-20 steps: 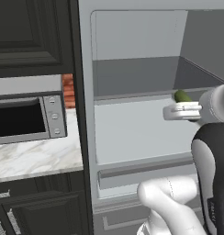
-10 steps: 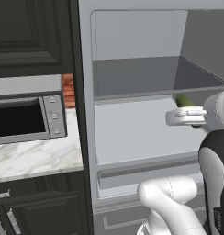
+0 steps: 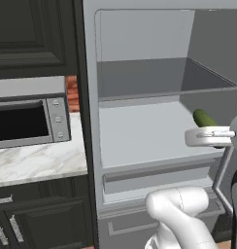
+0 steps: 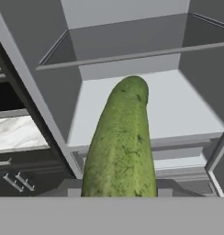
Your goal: Place the cold items (cucumber and squash) from the fridge in one tupperware on the dining counter. Place the warm items (kebab skewer and hot dog) in the stove area in another tupperware.
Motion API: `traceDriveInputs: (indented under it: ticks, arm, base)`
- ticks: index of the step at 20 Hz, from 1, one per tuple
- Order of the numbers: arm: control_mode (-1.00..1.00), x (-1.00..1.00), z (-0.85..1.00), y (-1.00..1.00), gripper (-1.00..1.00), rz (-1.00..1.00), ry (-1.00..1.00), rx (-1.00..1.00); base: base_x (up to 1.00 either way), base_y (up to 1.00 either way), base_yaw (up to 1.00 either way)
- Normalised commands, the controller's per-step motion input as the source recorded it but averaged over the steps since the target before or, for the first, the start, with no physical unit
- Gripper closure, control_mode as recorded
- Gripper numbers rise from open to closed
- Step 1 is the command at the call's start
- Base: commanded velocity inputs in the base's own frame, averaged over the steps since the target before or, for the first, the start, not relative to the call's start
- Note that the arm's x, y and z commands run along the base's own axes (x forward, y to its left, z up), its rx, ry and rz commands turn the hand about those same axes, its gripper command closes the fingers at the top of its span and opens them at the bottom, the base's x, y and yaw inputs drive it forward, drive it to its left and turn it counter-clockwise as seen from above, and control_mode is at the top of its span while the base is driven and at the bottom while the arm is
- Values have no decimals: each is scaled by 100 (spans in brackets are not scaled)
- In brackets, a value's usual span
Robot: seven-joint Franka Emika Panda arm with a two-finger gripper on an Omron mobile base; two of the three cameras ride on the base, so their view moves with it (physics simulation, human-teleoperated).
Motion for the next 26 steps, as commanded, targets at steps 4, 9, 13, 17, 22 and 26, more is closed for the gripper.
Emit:
traceDriveInputs:
  ticks: [4,9,13,17,22,26]
  arm:
    - [100,0,0,0,100,0,0,0]
    - [100,0,0,0,100,0,0,0]
    - [100,0,0,0,100,0,0,0]
    - [100,0,0,0,100,0,0,0]
    - [100,0,0,0,100,0,0,0]
    - [100,0,0,0,100,0,0,0]
  base:
    - [-26,69,-22]
    - [-20,92,-42]
    - [-34,72,-65]
    - [-41,47,-98]
    - [-31,32,-100]
    - [-27,25,-100]
